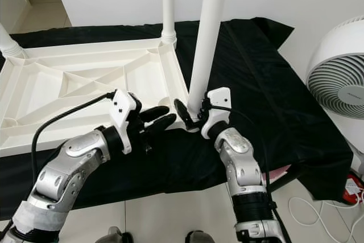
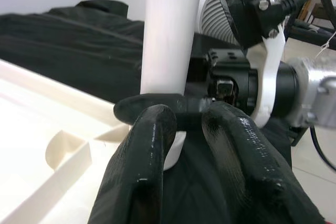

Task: Building children table

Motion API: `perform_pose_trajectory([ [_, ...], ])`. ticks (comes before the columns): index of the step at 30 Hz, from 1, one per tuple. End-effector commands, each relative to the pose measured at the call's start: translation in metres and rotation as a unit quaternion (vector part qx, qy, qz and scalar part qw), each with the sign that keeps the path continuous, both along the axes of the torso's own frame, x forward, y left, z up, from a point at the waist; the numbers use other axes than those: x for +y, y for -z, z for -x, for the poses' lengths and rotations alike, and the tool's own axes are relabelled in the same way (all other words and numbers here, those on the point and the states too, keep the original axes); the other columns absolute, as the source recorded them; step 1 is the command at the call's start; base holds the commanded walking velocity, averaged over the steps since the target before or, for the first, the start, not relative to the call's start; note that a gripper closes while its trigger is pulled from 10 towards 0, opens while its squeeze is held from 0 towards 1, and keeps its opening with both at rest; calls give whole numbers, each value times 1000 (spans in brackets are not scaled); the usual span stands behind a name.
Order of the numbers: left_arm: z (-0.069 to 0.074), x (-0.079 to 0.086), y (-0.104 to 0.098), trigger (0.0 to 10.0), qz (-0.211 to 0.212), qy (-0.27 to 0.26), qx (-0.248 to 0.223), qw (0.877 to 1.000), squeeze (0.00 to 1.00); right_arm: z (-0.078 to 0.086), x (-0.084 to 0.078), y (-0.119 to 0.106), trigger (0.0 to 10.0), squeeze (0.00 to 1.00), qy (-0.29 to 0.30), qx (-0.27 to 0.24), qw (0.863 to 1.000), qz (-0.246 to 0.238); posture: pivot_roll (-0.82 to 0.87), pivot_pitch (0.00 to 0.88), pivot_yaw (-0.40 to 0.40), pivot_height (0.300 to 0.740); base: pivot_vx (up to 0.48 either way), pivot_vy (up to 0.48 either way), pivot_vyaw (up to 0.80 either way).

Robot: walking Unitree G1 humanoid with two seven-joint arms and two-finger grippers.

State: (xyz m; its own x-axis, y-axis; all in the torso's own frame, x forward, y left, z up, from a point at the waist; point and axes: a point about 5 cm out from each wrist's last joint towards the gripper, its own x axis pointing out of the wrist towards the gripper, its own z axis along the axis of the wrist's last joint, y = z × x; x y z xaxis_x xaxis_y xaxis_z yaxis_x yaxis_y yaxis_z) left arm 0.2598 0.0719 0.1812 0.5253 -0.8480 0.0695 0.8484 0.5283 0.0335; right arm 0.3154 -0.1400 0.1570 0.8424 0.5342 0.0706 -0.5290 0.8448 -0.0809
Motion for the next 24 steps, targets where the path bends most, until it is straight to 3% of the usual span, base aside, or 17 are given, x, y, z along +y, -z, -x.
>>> perform_pose_trajectory([
  [1, 2, -2, 3, 10000, -2, 4, 4, 1000, 0, 0, 4, 2, 10000, 0, -15, 0, 1000, 6, -68, 71, 13, 740, 0, 0, 0],
  [4, 2, -5, 11, 10000, -5, 1, 12, 1000, 0, -3, 7, 5, 10000, 0, -78, -1, 996, 50, -64, 63, 10, 740, 0, 0, 0],
  [10, 5, -10, 17, 10000, 0, 3, 21, 1000, 0, -6, 13, 2, 10000, 0, -124, -4, 990, 65, -60, 61, 8, 740, 0, 0, 0],
  [22, 7, -11, 30, 10000, -26, -6, 21, 999, 0, -13, 8, 3, 10000, 0, -155, -4, 985, 81, -51, 62, 4, 740, 0, 0, 0],
  [23, 8, -10, 30, 10000, -27, -6, 21, 999, 0, -13, 6, 5, 2588, 0, -156, -1, 985, 80, -51, 62, 4, 740, 0, 0, 0],
  [24, 8, -10, 30, 10000, -27, -6, 21, 999, 0, -13, 6, 5, 2588, 0, -156, -1, 985, 80, -51, 62, 4, 740, 0, 0, 0],
])
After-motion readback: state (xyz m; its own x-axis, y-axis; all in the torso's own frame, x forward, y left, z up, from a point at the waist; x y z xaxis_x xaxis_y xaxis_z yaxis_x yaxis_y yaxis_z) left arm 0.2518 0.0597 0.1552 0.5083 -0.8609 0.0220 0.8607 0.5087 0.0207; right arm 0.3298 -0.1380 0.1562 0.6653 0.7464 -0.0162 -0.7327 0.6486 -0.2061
